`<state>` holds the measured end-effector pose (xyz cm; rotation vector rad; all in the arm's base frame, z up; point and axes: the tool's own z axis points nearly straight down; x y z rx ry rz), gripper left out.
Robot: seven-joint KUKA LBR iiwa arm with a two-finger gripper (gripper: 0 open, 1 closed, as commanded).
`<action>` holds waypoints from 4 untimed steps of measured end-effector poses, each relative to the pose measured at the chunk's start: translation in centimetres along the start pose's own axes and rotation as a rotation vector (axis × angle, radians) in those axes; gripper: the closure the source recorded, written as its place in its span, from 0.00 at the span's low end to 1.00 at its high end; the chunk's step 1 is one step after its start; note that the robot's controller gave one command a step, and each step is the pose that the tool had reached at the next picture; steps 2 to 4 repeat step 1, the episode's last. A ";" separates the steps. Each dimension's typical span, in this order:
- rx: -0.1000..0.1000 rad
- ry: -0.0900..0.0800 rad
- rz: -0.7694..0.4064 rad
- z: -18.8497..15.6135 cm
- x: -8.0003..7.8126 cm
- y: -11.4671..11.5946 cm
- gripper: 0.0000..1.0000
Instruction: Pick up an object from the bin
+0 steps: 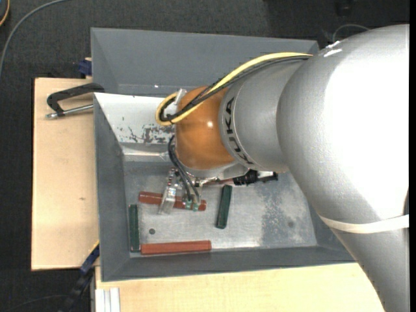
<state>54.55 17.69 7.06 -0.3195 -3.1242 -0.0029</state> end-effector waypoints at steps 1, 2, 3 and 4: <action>-0.007 -0.014 -0.055 -19.2 1.1 -0.1 1.00; -0.007 -0.014 -0.055 -19.2 1.1 -0.1 1.00; -0.007 -0.014 -0.055 -19.2 1.1 -0.1 1.00; -0.007 -0.014 -0.055 -19.2 1.1 -0.1 1.00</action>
Offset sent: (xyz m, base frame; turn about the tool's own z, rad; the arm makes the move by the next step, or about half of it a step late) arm -0.0128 -0.0007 0.1862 -0.0547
